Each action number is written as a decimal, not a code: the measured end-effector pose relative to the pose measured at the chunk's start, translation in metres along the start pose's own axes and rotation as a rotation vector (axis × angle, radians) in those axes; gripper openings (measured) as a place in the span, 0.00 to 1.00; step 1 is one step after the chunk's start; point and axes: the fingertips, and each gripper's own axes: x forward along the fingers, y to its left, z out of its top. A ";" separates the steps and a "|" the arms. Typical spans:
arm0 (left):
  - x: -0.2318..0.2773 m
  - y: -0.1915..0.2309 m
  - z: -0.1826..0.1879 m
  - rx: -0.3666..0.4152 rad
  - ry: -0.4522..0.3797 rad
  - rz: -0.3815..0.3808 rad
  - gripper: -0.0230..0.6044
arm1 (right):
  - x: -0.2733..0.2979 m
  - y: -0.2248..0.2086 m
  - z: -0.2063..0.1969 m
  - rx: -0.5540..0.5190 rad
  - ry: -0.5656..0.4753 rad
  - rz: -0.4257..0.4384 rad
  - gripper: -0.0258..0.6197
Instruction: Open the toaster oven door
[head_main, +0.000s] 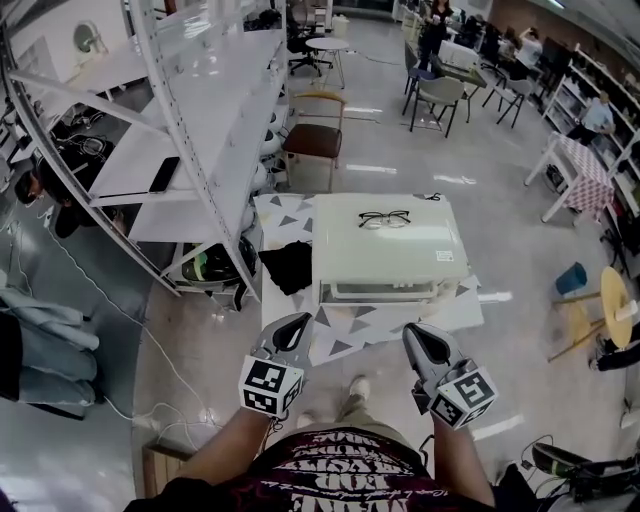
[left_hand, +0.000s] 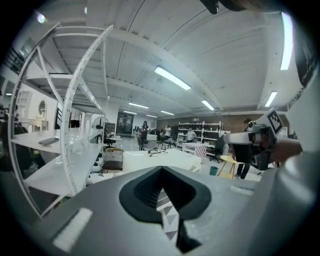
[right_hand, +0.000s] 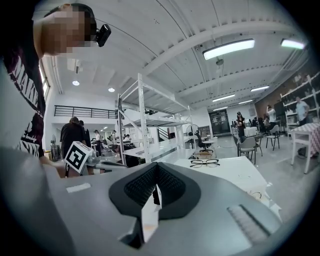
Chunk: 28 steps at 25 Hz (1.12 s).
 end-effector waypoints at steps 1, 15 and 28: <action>0.007 0.000 -0.003 -0.020 0.007 -0.003 0.04 | 0.003 -0.006 0.001 0.000 0.003 0.005 0.08; 0.077 0.025 -0.021 -0.109 0.081 0.063 0.08 | 0.041 -0.074 0.000 0.024 0.038 0.052 0.08; 0.113 0.026 -0.057 -0.220 0.179 0.097 0.25 | 0.046 -0.105 -0.006 0.041 0.071 0.069 0.08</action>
